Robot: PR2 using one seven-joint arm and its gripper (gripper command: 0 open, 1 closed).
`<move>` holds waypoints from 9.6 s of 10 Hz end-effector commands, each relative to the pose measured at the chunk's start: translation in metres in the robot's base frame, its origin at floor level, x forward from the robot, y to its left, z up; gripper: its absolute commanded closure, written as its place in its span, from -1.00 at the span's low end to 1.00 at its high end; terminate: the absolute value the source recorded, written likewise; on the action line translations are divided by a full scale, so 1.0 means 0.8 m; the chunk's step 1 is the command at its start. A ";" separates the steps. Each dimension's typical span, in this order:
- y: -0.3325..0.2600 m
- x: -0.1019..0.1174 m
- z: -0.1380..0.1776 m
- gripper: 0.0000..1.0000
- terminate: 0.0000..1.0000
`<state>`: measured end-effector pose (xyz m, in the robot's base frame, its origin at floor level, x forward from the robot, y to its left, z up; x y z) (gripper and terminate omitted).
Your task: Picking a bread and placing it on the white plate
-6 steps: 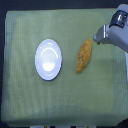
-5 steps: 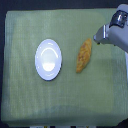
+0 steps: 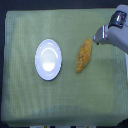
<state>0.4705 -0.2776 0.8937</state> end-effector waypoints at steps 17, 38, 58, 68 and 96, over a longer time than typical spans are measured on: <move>0.093 0.045 -0.205 -1.00 -1.00; 0.105 0.050 -0.209 1.00 -1.00; 0.363 0.054 -0.066 1.00 -1.00; 0.429 0.030 -0.126 1.00 -1.00; 0.254 0.073 0.020 -1.00 -1.00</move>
<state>0.5414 0.0247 0.9028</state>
